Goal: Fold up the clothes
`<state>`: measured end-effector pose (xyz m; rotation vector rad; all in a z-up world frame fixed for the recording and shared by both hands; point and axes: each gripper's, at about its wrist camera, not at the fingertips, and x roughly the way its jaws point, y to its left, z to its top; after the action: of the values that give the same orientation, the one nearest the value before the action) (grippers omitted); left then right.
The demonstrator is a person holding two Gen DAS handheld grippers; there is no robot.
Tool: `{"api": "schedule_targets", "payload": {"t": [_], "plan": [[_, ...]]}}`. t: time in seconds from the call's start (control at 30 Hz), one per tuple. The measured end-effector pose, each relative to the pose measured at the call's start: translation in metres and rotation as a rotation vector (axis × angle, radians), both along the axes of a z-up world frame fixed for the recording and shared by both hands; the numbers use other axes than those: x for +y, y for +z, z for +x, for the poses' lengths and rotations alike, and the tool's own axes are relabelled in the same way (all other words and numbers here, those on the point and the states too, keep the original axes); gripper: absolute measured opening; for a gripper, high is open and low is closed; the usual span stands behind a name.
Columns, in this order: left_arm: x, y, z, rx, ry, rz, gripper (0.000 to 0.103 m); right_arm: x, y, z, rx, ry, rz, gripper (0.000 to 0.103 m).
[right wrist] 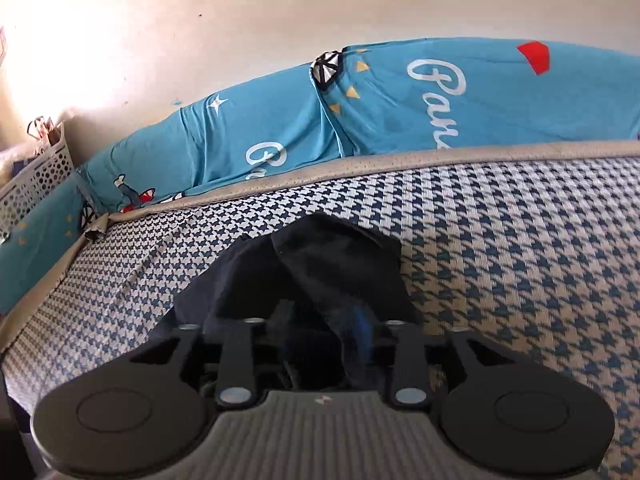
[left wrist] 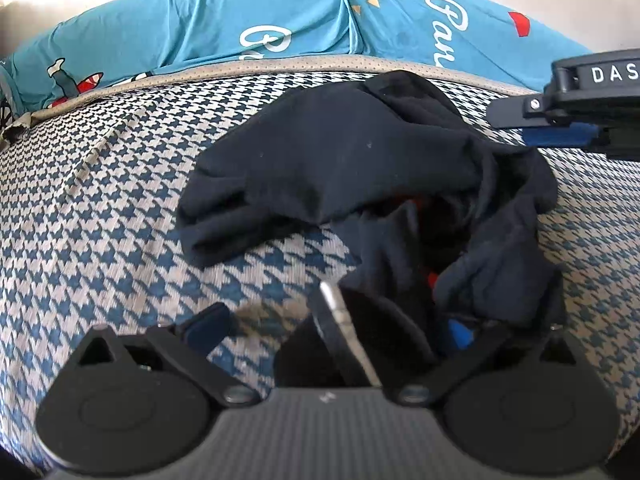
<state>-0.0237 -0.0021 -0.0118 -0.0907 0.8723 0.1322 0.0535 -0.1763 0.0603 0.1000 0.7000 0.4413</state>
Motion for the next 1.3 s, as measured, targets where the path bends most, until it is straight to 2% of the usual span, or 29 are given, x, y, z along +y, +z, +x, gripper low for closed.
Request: {"api": "schedule_targets", "payload": {"t": [0.07, 0.2, 0.27, 0.43, 0.47, 0.5, 0.57, 0.63, 0.73, 0.97, 1.03, 1.1, 1.2, 1.3], "plan": [[0.003, 0.000, 0.005, -0.003, 0.018, -0.005, 0.103, 0.003, -0.001, 0.005, -0.023, -0.004, -0.028, 0.046], [0.005, -0.001, 0.016, -0.013, 0.039, 0.022, 0.103, 0.007, -0.006, 0.017, -0.036, -0.011, -0.081, 0.063], [0.008, -0.001, 0.024, -0.012, 0.057, 0.032, 0.103, 0.010, -0.011, 0.023, -0.025, -0.004, -0.102, 0.067], [0.013, 0.001, 0.041, -0.007, 0.070, 0.044, 0.103, 0.018, -0.022, 0.036, 0.002, 0.014, -0.153, 0.067], [0.013, 0.002, 0.044, -0.005, 0.069, 0.054, 0.103, 0.019, -0.024, 0.038, 0.008, 0.018, -0.163, 0.057], [0.013, 0.002, 0.048, -0.003, 0.068, 0.063, 0.103, 0.021, -0.026, 0.041, 0.013, 0.022, -0.173, 0.039], [0.014, 0.004, 0.055, 0.005, 0.071, 0.077, 0.103, 0.024, -0.030, 0.046, 0.024, 0.029, -0.194, 0.015], [0.015, 0.008, 0.061, 0.010, 0.081, 0.104, 0.103, 0.022, -0.028, 0.047, 0.009, 0.016, -0.185, 0.011], [0.020, 0.018, 0.072, -0.007, 0.107, 0.178, 0.103, 0.010, -0.014, 0.042, -0.062, -0.037, -0.142, 0.007], [0.049, 0.045, 0.098, -0.020, 0.142, 0.182, 0.103, -0.028, 0.007, 0.043, -0.109, -0.217, -0.056, 0.006], [0.055, 0.051, 0.099, 0.003, 0.115, 0.140, 0.103, -0.039, 0.010, 0.045, -0.081, -0.238, -0.013, 0.006], [0.061, 0.057, 0.092, 0.008, 0.083, 0.050, 0.103, -0.047, 0.011, 0.045, -0.068, -0.269, 0.000, 0.007], [0.068, 0.065, 0.075, -0.060, 0.086, -0.043, 0.103, -0.054, 0.017, 0.043, -0.084, -0.307, 0.002, 0.007], [0.077, 0.068, 0.071, -0.103, 0.139, -0.094, 0.103, -0.059, 0.021, 0.044, -0.082, -0.316, 0.042, 0.008]]}}
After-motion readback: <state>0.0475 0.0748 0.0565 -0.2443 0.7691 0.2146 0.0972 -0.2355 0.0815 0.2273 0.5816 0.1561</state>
